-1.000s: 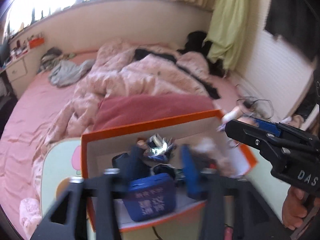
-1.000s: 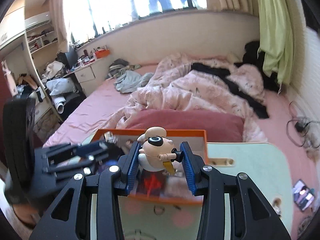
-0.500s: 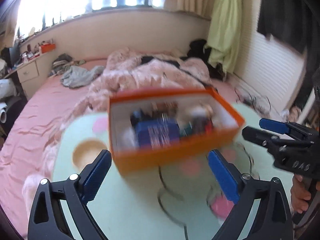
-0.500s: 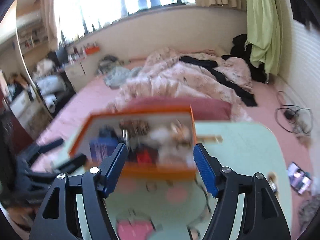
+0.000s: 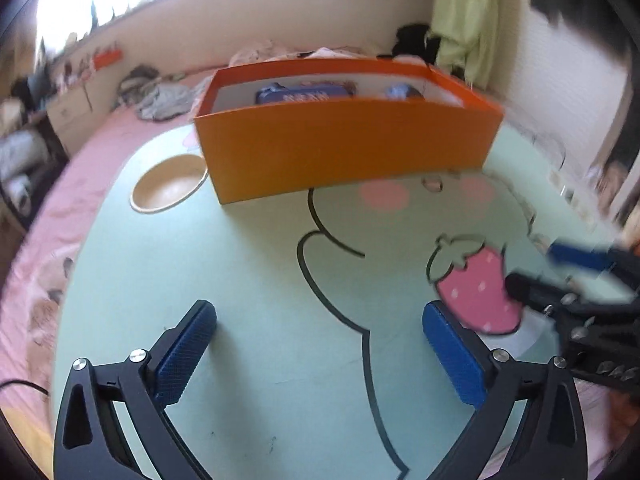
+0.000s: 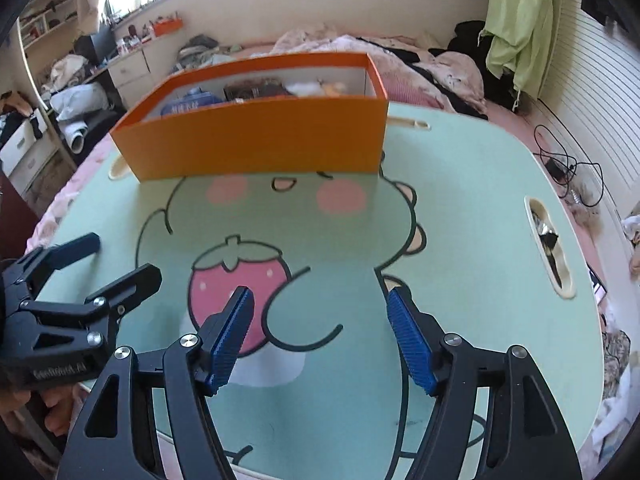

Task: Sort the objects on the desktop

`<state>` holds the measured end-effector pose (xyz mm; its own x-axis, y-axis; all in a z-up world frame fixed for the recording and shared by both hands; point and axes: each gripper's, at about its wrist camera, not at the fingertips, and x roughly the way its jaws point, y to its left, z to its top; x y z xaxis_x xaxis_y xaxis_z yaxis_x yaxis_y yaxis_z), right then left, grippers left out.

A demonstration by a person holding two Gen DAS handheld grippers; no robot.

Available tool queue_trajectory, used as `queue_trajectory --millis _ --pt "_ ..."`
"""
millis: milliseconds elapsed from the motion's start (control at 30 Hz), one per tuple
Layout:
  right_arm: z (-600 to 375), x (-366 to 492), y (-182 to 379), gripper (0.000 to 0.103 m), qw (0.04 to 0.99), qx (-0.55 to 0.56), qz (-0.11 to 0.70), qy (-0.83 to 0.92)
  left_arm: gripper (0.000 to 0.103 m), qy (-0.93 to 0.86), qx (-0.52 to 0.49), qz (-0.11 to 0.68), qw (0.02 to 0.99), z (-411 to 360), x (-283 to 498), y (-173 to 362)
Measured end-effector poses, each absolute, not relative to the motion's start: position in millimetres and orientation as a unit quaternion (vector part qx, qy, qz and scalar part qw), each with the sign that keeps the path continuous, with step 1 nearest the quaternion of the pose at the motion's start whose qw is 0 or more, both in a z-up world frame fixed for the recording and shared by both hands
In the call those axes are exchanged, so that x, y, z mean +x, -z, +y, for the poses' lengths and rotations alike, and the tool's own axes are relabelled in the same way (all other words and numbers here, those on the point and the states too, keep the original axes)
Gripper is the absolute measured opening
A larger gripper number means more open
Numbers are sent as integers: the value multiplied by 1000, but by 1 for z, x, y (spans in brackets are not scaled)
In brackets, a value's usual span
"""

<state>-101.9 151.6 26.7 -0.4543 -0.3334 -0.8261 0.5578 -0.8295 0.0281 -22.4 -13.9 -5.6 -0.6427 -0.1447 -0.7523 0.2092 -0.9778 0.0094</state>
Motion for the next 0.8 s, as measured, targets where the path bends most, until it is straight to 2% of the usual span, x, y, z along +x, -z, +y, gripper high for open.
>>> queue_trajectory --millis 167,200,800 --pt "157 -104 -18 100 229 452 132 852 103 911 398 44 98 -13 -12 6" --pt "159 -105 -17 103 225 455 130 852 103 911 397 41 98 -12 -12 6" --pt "160 -107 -16 103 229 450 130 853 103 918 382 39 95 -12 -14 9"
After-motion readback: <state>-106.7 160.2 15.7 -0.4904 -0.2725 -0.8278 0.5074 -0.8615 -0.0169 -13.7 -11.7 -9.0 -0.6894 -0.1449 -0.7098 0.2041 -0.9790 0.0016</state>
